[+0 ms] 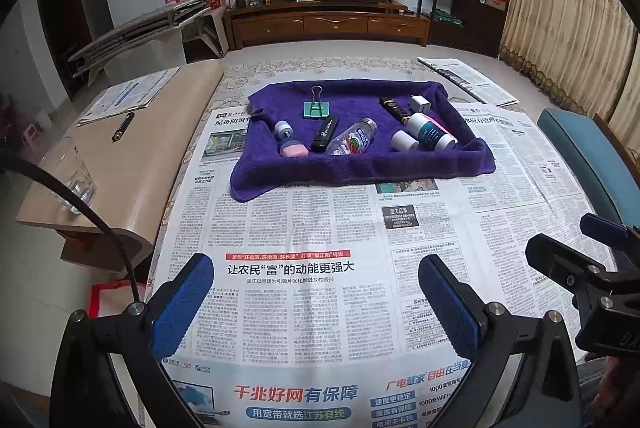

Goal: Organize rigid objects

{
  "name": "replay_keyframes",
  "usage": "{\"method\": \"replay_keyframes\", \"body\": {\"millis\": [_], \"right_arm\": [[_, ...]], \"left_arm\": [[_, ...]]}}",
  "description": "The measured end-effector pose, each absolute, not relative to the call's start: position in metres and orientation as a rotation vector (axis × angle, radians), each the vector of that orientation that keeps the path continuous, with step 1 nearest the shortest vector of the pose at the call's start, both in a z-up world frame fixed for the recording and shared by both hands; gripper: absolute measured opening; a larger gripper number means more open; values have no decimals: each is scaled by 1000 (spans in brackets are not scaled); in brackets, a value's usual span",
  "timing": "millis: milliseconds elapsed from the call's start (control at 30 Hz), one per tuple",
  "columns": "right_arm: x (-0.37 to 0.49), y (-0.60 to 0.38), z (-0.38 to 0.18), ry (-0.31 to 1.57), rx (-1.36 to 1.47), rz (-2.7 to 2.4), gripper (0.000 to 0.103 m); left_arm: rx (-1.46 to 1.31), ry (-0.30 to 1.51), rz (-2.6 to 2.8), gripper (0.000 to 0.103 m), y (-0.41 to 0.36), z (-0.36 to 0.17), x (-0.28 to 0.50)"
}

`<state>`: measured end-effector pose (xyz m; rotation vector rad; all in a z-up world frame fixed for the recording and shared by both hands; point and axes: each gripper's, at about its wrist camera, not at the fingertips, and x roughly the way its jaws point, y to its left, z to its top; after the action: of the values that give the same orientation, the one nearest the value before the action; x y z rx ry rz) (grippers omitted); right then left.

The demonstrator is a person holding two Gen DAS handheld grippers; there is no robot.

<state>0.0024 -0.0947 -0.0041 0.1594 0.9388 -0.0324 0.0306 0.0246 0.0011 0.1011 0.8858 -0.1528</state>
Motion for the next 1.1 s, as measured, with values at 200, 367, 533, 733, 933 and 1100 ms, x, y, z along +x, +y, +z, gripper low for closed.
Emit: {"method": "replay_keyframes", "body": {"millis": [200,367,533,733,933,1100], "right_arm": [[1,-96,-4,943,157,-36,103],[0,-98,-3,941,159,-37,103],[-1,-98,-3,940,160,-38,103],[-1,-98,-3,941,161,-37,103],[-1,-98,-2,942,162,-38,103],[-2,-98,-1,939,161,-39,103]], "left_arm": [[93,886,-150,103,27,2,30],[93,892,-148,103,27,2,31],[93,896,-147,103,26,2,30],[94,896,-145,103,26,2,30],[86,897,-143,103,25,4,30],[85,897,-143,103,25,4,30]]}}
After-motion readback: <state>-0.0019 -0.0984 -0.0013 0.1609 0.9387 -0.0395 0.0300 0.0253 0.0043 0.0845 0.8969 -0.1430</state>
